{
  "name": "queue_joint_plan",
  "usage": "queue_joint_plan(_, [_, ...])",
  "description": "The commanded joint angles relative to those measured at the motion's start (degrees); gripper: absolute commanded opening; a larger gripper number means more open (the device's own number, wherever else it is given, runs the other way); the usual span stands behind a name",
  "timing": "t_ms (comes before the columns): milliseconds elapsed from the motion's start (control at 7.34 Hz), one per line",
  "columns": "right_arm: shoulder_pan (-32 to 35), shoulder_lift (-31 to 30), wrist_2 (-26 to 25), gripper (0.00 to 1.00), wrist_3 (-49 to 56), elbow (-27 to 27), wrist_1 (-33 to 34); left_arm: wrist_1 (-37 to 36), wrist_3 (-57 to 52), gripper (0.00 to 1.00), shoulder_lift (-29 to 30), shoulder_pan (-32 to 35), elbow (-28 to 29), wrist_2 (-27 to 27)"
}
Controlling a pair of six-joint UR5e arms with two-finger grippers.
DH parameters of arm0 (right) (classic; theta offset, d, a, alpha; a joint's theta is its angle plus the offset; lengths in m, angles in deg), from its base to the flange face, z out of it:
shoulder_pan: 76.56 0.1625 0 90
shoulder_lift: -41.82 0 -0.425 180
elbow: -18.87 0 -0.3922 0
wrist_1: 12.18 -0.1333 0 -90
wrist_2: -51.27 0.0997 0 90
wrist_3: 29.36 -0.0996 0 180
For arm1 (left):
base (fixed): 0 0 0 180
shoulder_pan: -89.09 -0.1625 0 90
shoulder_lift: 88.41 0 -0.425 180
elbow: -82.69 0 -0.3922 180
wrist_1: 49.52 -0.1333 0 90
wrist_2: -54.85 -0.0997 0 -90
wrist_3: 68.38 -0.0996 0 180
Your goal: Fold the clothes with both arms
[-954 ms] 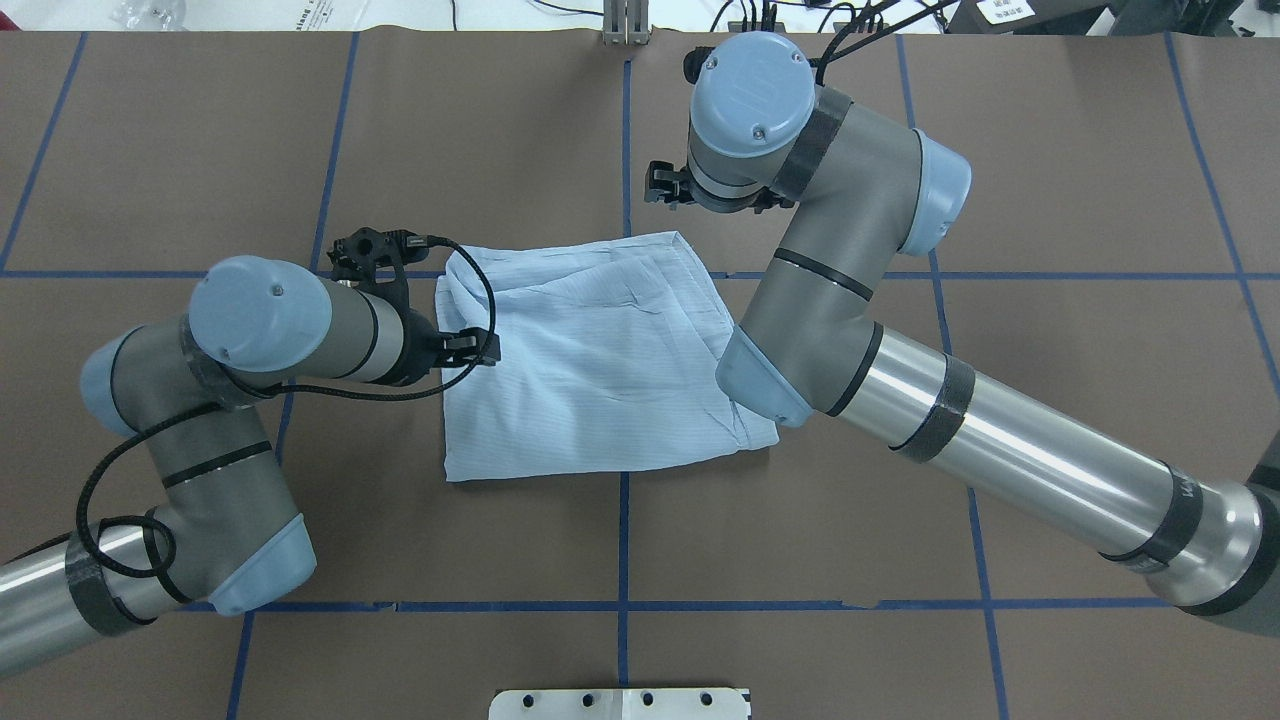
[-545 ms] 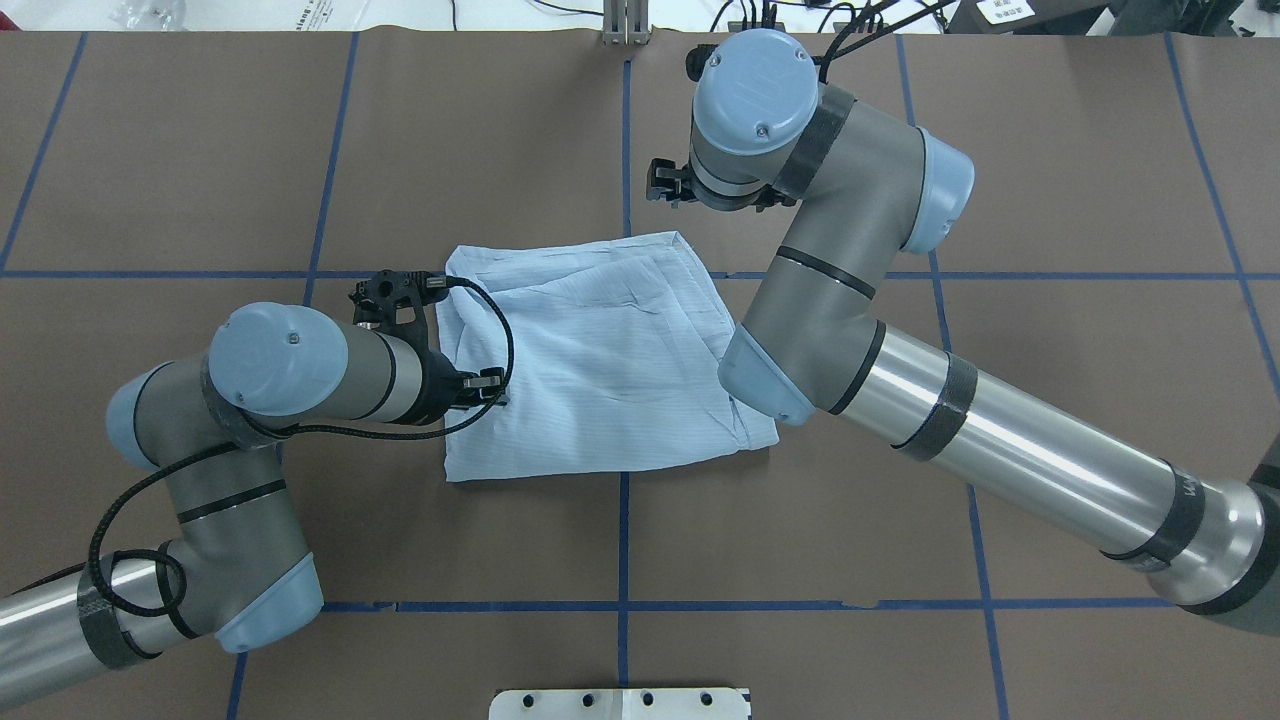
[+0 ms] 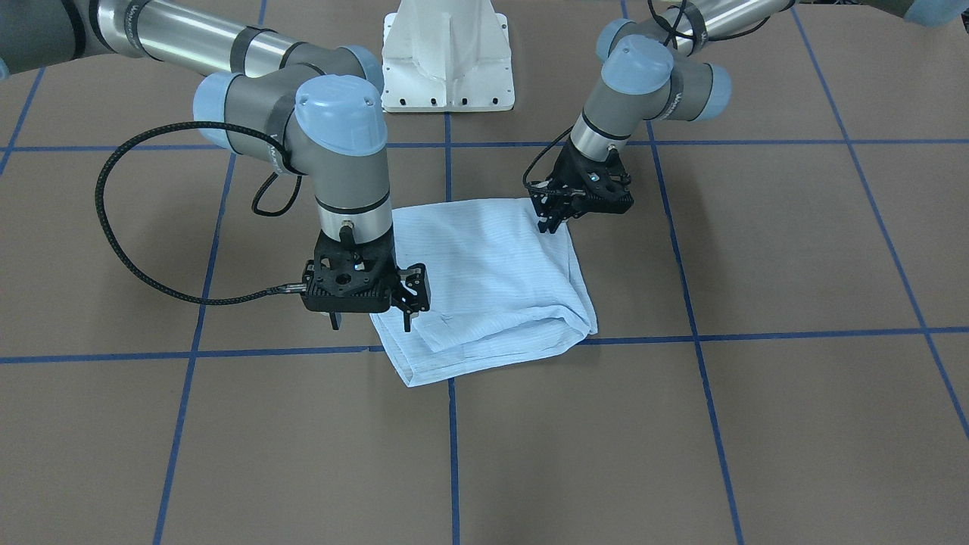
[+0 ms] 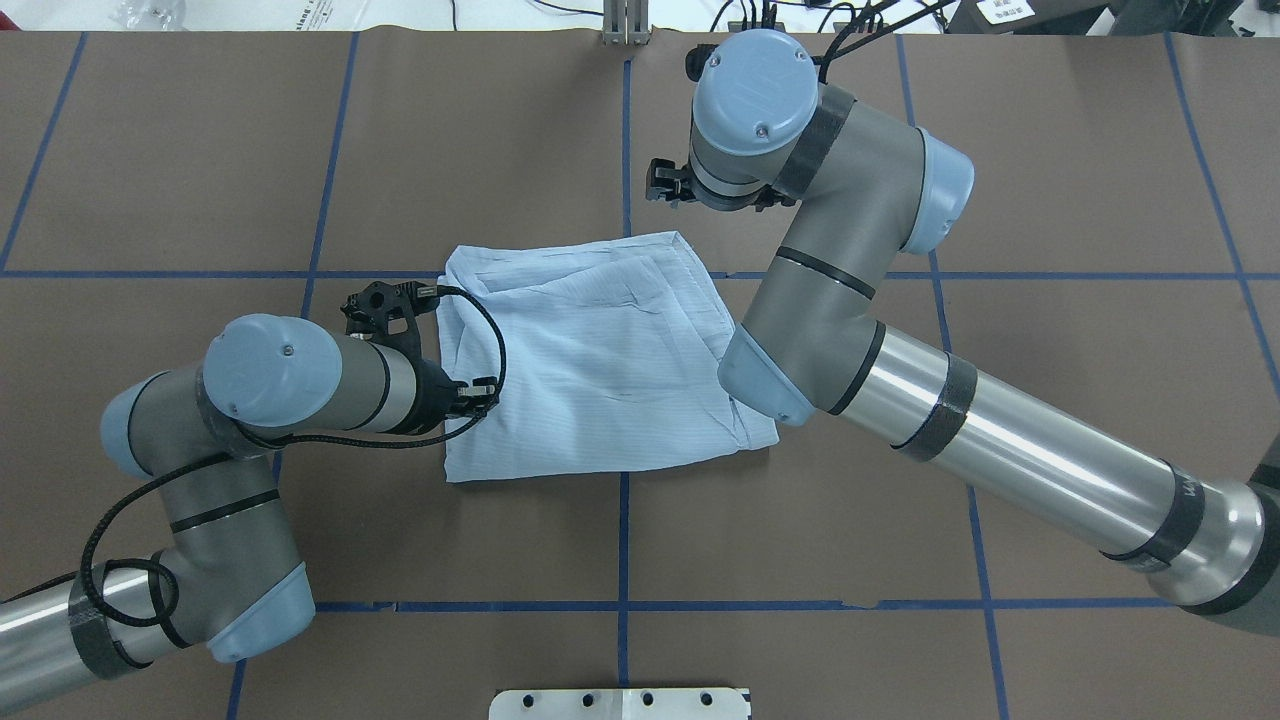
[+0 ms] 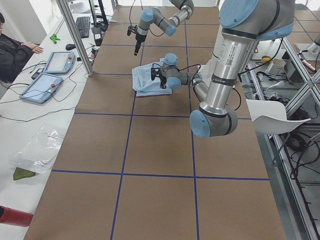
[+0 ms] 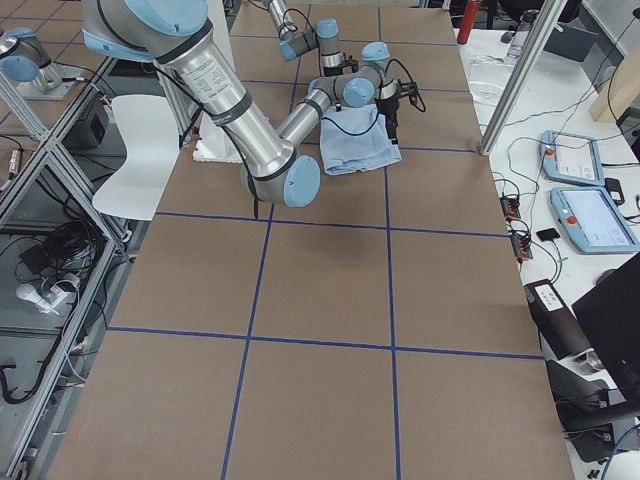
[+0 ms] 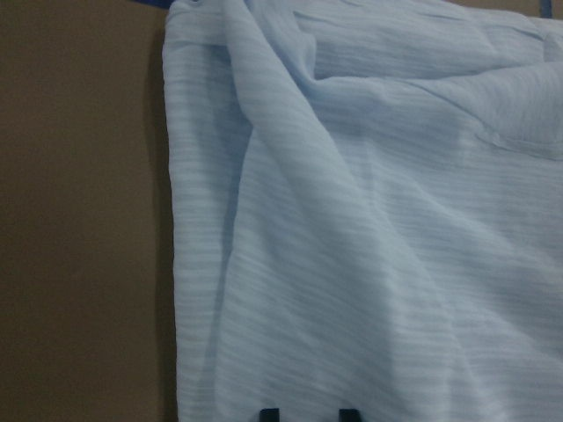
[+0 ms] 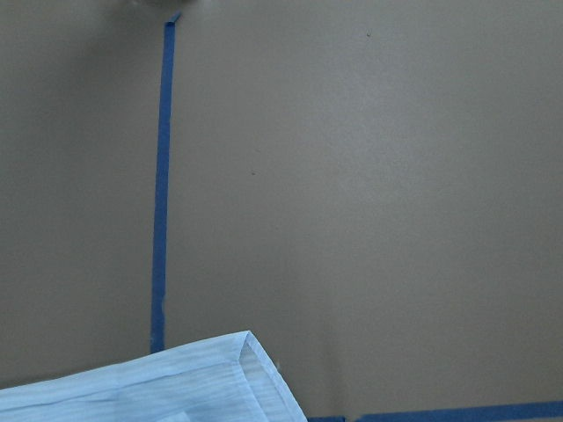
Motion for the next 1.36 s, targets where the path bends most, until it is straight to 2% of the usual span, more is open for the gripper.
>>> queue_joint_plan(0, [0.0,-0.1,0.0,1.0,0.0,0.0,0.0,-0.2,-0.1,0.0,-0.8,0.3,-2.2,0.1])
queue_joint_plan(136, [0.0,0.0,-0.1,1.0,0.0,0.0,-0.1,0.0,-0.7,0.0,-4.1,0.1,-3.0,0.5])
queue_joint_plan(273, [0.0,-0.1,0.0,1.0,0.0,0.0,-0.1,0.0,-0.7,0.21,-4.7,0.0,-3.0,0.4])
queue_joint_plan(409, [0.0,-0.1,0.0,1.0,0.0,0.0,-0.2,0.0,-0.6,0.31,-4.6,-0.1,-2.3,0.2])
queue_joint_plan(954, [-0.1,-0.4,-0.3,1.0,0.0,0.0,-0.2,0.4,-0.8,0.31,-3.9,-0.5,-1.1,0.2])
queue_joint_plan(1090, [-0.1,-0.7,-0.3,1.0,0.0,-0.1,-0.3,0.4,-0.8,0.27,-3.8,-0.5,-1.1,0.2])
queue_joint_plan(1226, [-0.1,-0.8,-0.4,1.0,0.0,-0.1,-0.3,1.2,-0.7,0.1,-3.8,-0.5,-1.1,0.4])
